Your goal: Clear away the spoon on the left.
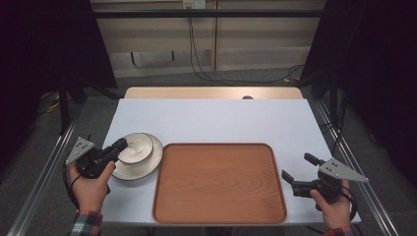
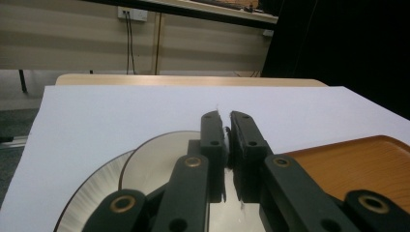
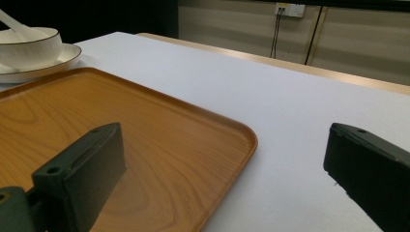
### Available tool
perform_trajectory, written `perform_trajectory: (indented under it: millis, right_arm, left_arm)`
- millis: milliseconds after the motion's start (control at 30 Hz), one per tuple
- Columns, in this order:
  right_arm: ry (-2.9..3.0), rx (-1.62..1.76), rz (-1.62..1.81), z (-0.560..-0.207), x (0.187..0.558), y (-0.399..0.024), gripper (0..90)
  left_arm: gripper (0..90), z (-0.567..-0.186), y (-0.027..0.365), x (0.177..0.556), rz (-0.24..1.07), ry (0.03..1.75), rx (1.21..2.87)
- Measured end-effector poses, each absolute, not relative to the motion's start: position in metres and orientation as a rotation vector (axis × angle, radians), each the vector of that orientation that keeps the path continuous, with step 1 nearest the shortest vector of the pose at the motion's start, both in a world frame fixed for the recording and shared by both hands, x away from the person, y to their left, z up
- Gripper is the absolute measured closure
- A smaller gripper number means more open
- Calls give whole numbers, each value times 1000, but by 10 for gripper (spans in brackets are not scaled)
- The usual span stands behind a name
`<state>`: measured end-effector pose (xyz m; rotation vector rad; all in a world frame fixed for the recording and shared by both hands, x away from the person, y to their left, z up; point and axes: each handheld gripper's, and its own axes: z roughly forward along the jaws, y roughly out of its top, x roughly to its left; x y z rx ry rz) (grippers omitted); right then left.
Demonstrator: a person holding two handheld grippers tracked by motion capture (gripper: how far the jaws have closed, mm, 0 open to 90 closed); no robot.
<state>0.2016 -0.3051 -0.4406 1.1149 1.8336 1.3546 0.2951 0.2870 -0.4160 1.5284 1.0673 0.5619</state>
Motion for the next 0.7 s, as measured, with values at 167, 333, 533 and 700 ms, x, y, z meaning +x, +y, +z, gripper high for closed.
perform_trajectory:
  millis: [167, 333, 533, 700]
  right_arm:
    - [1849, 1109, 1348, -441, 201, -303, 10]
    - [1842, 1120, 1344, -441, 201, -305, 10]
    - [1837, 1128, 1346, -441, 200, -308, 10]
    - [1835, 1131, 1347, -442, 200, -308, 11]
  left_arm:
    - [846, -413, 283, 303, 576, 1073, 1507]
    - [845, -416, 283, 310, 576, 1078, 1479]
    - [836, -422, 286, 315, 588, 1093, 1434]
    - [836, -427, 284, 321, 591, 1093, 1415]
